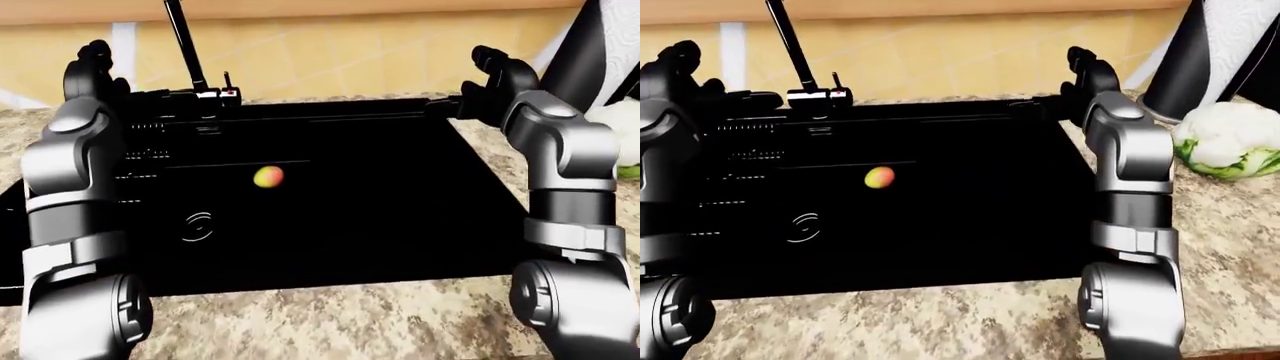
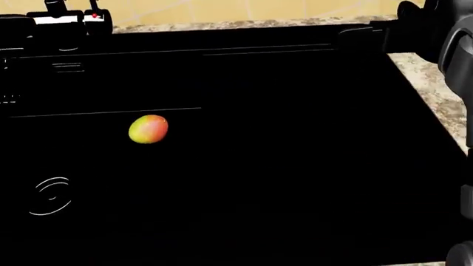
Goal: Turn the sink spout to the right.
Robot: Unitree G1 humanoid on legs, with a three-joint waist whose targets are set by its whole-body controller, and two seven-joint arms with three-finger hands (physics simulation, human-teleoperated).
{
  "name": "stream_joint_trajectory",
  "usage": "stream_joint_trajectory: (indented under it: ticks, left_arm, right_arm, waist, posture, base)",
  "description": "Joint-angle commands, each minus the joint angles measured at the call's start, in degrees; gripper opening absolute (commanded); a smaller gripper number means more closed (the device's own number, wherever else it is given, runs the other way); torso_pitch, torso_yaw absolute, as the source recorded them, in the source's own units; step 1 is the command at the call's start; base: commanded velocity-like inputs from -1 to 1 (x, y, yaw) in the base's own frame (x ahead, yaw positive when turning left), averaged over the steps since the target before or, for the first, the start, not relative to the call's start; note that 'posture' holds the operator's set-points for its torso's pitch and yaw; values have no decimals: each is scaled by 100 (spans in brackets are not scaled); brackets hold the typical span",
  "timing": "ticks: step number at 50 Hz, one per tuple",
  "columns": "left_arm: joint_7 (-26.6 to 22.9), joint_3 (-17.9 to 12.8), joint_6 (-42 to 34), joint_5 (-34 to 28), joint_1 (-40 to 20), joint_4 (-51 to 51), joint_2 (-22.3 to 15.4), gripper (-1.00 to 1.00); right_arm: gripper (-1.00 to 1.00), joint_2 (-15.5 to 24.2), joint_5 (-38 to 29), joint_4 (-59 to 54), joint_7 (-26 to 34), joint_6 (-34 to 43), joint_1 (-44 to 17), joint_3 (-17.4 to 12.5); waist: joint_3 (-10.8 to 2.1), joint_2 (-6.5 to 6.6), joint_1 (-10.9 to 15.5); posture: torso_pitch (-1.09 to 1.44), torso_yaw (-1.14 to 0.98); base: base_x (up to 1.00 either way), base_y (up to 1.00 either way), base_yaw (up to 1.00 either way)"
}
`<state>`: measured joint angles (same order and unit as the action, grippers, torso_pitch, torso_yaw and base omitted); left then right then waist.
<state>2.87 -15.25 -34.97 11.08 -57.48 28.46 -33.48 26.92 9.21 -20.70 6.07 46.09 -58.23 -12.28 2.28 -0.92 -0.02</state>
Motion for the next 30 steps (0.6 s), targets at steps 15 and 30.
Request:
stream_joint_trajectory:
  ticks: [15, 30]
  left_arm:
    - [-113, -117, 258, 186, -12, -288, -309, 100]
    - [-193, -100, 172, 225, -59, -186, -291, 100]
  right_arm:
    - [100, 52, 66, 272, 19, -161, -176, 2]
    - [100, 58, 35, 274, 24, -109, -248, 25]
  waist:
    - [-139, 108, -26]
    - [-179, 142, -2]
  posture:
    - [0, 0]
    - [-1, 0]
  base:
    - [0, 0, 0]
    - [0, 0, 0]
